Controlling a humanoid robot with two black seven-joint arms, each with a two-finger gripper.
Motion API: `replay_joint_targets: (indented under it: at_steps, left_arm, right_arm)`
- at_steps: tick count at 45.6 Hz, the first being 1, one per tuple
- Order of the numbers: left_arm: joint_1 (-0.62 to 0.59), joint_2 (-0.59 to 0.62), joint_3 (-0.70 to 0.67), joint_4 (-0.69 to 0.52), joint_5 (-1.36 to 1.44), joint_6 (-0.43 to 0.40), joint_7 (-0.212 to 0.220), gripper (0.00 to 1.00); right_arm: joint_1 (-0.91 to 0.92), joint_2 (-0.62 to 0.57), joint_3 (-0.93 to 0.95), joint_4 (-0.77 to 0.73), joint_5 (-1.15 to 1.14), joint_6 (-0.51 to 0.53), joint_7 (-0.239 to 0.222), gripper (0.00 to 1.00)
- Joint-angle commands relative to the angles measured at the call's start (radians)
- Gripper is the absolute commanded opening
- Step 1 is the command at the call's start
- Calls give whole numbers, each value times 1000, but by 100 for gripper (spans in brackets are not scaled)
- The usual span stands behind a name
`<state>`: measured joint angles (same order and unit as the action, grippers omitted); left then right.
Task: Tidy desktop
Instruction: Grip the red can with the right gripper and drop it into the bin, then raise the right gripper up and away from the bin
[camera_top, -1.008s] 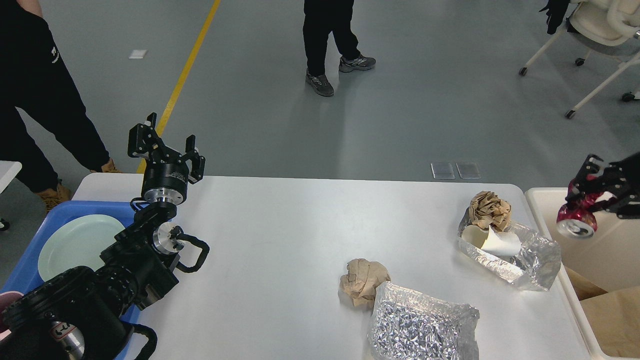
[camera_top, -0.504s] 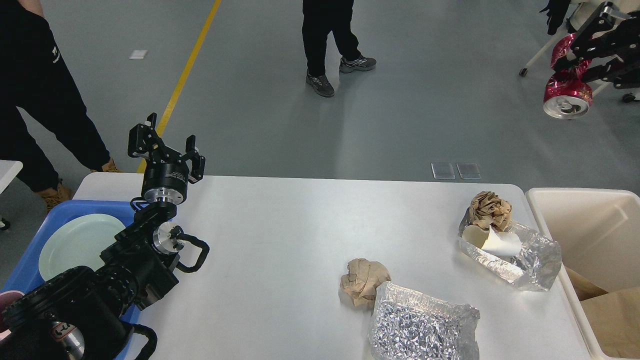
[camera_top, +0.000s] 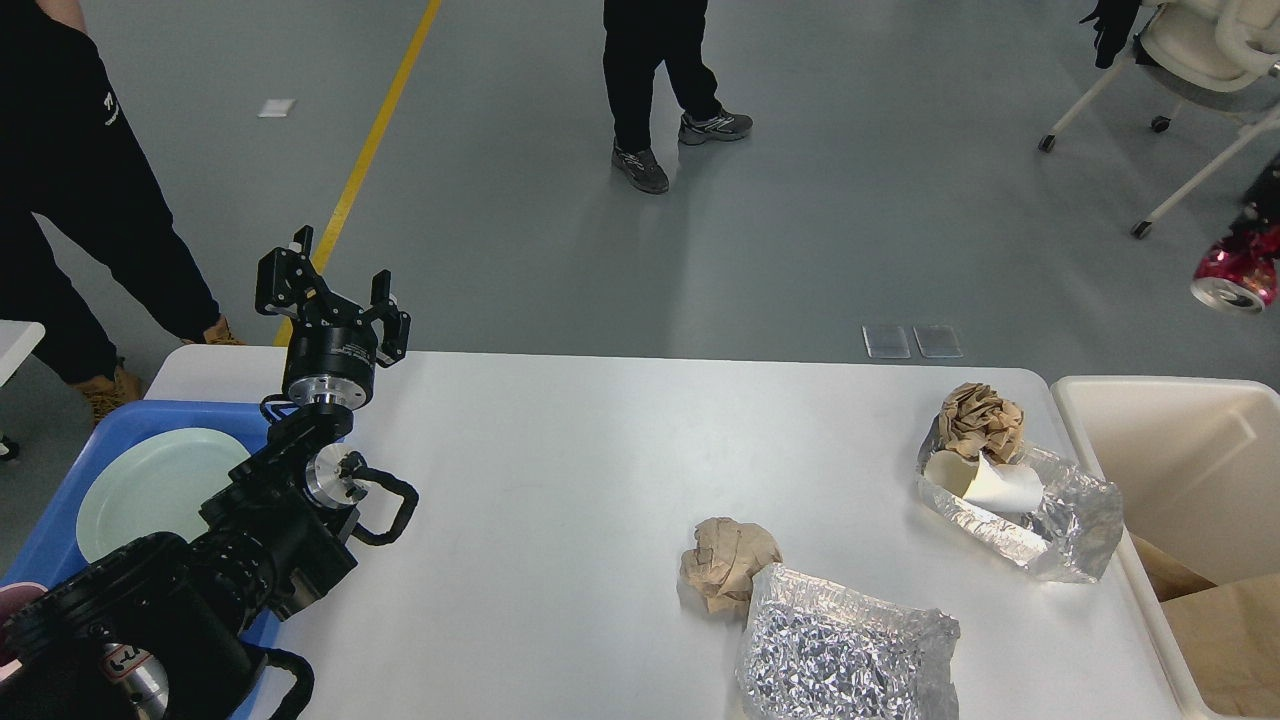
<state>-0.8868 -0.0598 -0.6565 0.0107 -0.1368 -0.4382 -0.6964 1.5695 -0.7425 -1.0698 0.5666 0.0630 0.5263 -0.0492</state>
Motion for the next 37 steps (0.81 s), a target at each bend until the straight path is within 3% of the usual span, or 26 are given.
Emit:
replay_joint_targets:
  at_steps: [1, 2, 7, 12, 23, 37]
  left_arm:
    - [0, 0, 0, 0, 0, 0, 0, 96]
    - [0, 0, 0, 0, 0, 0, 0, 96]
    - [0, 0, 0, 0, 0, 1, 0, 96]
    - [-1, 0, 0, 0, 0, 0, 0, 96]
    - [0, 0, 0, 2, 0, 0, 0, 96]
    - [-1, 0, 0, 0, 0, 0, 0, 96]
  right_arm:
    - [-218, 8, 69, -69, 1, -115, 0, 0]
    - [-258, 9, 85, -83, 0, -136, 0, 4]
    - [-420, 31, 162, -158, 0, -225, 0, 65]
    - [-514, 74, 188, -247, 0, -258, 2, 100]
    - [-591, 106, 189, -281, 0, -259, 3, 100]
    - [-533, 172, 186, -278, 0, -259, 2, 100]
